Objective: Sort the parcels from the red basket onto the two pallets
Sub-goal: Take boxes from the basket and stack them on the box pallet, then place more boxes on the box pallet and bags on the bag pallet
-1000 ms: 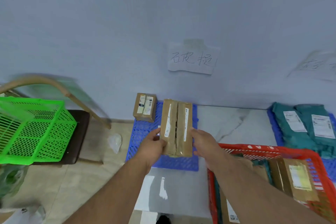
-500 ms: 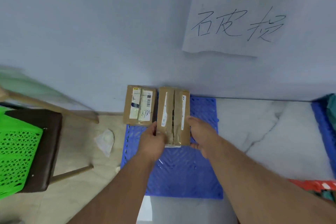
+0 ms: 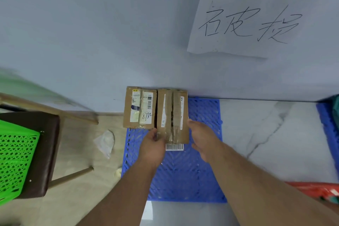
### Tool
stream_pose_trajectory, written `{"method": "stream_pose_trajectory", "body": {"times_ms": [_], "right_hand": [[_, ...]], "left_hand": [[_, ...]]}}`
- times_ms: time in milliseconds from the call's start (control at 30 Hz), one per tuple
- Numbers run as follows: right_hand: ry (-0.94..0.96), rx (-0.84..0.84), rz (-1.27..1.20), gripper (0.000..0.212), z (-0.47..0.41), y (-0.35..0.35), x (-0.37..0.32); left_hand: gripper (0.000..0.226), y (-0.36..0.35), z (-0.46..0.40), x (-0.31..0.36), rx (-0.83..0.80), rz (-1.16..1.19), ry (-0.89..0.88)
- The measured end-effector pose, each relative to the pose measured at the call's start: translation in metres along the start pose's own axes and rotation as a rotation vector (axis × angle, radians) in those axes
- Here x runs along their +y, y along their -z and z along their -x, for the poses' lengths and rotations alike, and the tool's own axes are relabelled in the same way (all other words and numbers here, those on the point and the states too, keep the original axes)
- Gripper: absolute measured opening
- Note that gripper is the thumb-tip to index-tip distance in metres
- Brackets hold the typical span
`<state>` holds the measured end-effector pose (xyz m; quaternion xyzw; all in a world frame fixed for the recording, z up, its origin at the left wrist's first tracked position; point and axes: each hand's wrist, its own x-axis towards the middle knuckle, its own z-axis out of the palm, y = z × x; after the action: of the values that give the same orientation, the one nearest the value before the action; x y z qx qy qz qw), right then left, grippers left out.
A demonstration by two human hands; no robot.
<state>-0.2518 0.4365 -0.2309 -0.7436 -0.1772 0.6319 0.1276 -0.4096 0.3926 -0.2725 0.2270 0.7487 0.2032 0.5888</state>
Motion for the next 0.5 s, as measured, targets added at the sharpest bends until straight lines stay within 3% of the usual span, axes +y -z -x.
{"method": "stream_pose_trajectory", "body": {"times_ms": [200, 333, 433, 500], "right_hand": [[0.067, 0.037, -0.040, 0.049, 0.061, 0.030, 0.004], [0.111, 0.004, -0.135, 0.047, 0.111, 0.063, 0.023], [0.117, 0.002, -0.229, 0.031, 0.158, 0.098, 0.042], [0.123, -0.005, -0.241, 0.043, 0.176, 0.131, 0.062]], "left_hand": [[0.051, -0.004, 0.044, 0.003, -0.007, -0.018, -0.037], [0.048, -0.023, 0.097, 0.014, -0.005, -0.036, -0.068], [0.045, -0.048, 0.144, 0.020, -0.023, -0.027, -0.084], [0.039, -0.067, 0.177, 0.020, -0.027, -0.033, -0.104]]}}
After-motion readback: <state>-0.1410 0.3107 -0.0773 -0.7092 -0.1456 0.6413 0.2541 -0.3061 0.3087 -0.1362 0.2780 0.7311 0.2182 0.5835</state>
